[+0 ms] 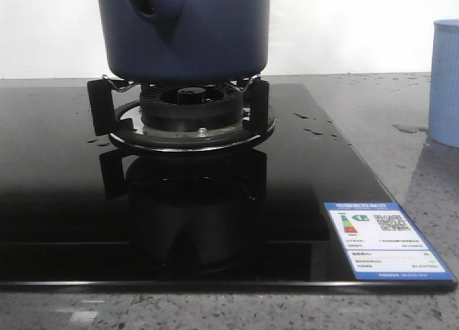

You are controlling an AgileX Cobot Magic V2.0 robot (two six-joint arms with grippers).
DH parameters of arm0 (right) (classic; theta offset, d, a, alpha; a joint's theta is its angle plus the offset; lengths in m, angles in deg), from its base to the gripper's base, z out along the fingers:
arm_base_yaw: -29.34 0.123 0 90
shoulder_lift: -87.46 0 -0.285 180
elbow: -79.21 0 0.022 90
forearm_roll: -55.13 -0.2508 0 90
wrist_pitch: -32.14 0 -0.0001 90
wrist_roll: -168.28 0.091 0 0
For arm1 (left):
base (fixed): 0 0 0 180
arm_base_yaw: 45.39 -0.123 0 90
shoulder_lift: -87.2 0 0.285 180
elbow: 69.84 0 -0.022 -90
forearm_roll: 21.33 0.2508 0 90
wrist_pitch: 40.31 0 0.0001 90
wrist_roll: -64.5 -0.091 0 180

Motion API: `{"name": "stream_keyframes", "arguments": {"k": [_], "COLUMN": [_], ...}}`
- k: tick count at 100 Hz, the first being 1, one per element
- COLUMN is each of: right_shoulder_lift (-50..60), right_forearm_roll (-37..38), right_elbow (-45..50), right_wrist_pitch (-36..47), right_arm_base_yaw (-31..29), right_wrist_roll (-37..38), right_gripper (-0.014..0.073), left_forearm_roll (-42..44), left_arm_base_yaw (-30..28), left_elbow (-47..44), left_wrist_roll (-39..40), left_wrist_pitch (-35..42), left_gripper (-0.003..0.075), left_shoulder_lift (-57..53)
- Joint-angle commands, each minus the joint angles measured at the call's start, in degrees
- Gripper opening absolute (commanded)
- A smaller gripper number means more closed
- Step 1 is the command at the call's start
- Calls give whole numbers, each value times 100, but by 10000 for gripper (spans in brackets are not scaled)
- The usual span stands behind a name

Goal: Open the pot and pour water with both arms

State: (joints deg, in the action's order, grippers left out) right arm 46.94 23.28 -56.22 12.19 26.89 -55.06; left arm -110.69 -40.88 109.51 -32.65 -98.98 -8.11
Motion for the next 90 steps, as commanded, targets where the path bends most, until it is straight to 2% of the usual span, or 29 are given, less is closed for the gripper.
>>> {"name": "stream_keyframes", "arguments": {"k": [1,14,22,34,67,90], "right_shoulder_lift": [16,16,16,-52,-816,-1284], "right_forearm_roll": [-351,-991,-1293,-1293,-1271,-1106], "right_elbow": [174,674,849,890,890,890], "right_wrist_pitch": [600,1187,1247,1209,1812,2951], "right_arm_base_yaw": [-53,-53,-20,56,634,1198], "right_wrist_roll": [35,35,35,35,35,35], "right_gripper": [602,602,602,602,603,603], "left_forearm_roll": [-546,-546,-546,-546,-556,-556], "left_arm_base_yaw": [-2,-2,-2,-2,-2,-2], "left_elbow": [206,206,206,206,206,206], "left_wrist_roll": [60,60,60,60,60,60], "left_wrist_pitch": [-4,-4,-4,-4,-48,-91], "left_gripper": [252,252,252,252,252,252], "left_shoulder_lift": [-197,-197,-197,-197,-197,-197]}}
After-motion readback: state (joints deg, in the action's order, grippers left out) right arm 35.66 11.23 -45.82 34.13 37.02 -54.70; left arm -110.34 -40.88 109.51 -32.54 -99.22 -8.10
